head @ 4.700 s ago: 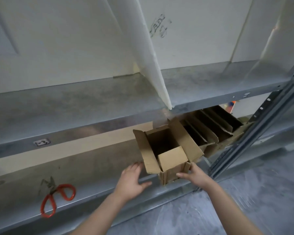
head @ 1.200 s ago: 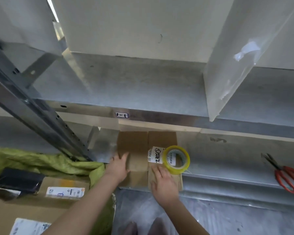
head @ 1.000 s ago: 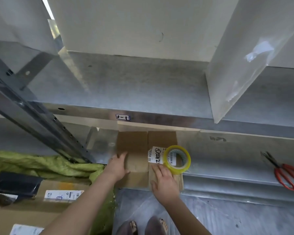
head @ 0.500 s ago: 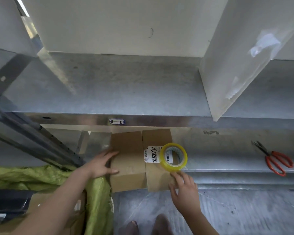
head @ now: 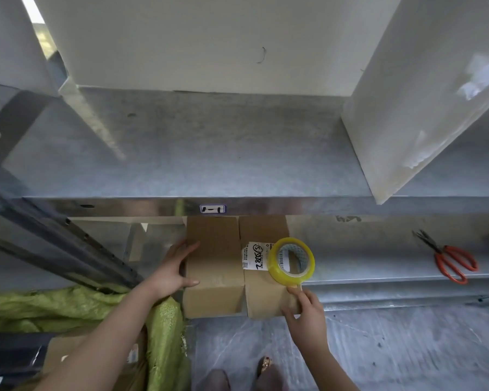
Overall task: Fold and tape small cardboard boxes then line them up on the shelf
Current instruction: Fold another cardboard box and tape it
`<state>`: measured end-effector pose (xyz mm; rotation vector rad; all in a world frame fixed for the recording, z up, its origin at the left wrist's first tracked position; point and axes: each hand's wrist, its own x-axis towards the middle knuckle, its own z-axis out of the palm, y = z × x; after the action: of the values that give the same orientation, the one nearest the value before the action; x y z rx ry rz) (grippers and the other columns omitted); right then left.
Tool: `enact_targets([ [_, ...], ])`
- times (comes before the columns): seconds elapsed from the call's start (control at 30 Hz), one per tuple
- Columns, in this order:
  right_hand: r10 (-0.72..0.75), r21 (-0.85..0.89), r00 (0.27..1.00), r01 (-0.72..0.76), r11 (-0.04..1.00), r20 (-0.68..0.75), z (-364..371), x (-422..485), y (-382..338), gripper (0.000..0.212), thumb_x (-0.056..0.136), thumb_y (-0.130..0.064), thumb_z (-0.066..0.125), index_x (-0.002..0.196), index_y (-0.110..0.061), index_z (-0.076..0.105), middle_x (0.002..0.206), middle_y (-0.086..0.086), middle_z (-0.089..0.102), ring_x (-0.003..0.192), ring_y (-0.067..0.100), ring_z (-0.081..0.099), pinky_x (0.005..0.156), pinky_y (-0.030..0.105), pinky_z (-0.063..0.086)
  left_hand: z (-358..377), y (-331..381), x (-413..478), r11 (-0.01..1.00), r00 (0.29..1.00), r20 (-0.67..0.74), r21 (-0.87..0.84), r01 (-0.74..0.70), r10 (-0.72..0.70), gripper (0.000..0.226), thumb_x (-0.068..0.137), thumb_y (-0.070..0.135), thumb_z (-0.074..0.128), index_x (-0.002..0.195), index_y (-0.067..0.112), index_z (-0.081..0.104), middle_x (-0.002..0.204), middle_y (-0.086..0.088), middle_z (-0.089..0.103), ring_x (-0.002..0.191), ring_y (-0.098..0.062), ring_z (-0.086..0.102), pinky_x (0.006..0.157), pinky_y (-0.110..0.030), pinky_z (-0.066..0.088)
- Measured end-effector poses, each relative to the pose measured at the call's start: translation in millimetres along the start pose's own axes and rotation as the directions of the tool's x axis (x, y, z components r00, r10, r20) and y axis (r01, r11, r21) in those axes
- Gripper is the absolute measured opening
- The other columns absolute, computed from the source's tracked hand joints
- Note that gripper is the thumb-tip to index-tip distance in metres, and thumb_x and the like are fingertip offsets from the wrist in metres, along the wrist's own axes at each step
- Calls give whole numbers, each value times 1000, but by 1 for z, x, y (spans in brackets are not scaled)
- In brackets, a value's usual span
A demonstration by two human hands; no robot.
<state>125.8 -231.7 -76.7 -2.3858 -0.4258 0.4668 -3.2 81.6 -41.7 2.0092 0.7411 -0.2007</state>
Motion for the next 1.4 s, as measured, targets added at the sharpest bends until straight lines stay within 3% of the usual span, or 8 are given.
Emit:
enact_targets([
  [0.1,68,59,997,-66,996,-30,1,0,-6,45,80,-18,79,123,-17,66,121,6,60,109,23,56,96,35,46,-2,12,0,994,999,-36,-98,-39,36,89,75,4,80,146,35,36,159,7,12,142,-20,26,115,-40,32],
  [0.27,171,132,985,-172,976,20,1,3,-15,47,82,-25,77,127,-20,62,129,6,57,117,20,53,99,28,40,-17,30,-5,974,998,-62,-223,-42,28,60,79,11,78,129,36,55,139,3,50,127,-19,49,108,-37,40],
  [0.43,229,241,971,-240,940,74,1,0,-23,50,82,-26,77,129,-23,59,134,6,52,124,22,49,104,34,39,-23,52,-22,969,995,-96,-241,-57,35,67,83,16,75,139,36,47,138,14,41,125,-10,41,104,-28,35],
  [0.67,140,364,969,-207,908,202,2,-3,-47,61,79,-32,80,133,-17,58,135,4,55,129,19,48,110,37,38,-38,61,-50,956,970,-242,-278,-91,22,69,79,22,79,138,37,46,138,8,44,119,-12,45,90,-23,41],
  [0.83,157,495,943,-291,819,295,10,-7,-58,59,77,-17,83,130,-9,58,135,5,56,126,21,53,109,42,42,-43,56,-68,980,957,-292,-190,-65,7,81,75,20,83,141,32,38,142,4,42,116,-15,49,95,-29,44],
  [1.07,-33,452,974,-74,889,225,-7,-6,-73,58,74,-15,84,127,-22,61,134,7,51,127,19,48,113,39,36,-48,59,-92,975,911,-409,-177,-135,52,81,74,21,83,139,38,37,144,10,40,123,-5,42,101,-23,37],
  [1.23,-163,379,982,116,918,94,-52,4,-71,72,71,-13,86,134,-28,52,130,0,40,120,14,42,112,33,31,-33,74,-99,944,907,-418,-277,-181,51,83,73,23,84,140,40,37,149,6,37,136,-16,37,113,-47,34],
  [1.4,-193,380,978,152,912,73,-104,16,-29,85,71,-5,84,135,-40,41,127,-3,37,118,11,41,112,32,30,19,105,-87,965,924,-377,-219,-147,55,88,76,34,81,145,47,27,153,16,26,133,-4,28,113,-33,27],
])
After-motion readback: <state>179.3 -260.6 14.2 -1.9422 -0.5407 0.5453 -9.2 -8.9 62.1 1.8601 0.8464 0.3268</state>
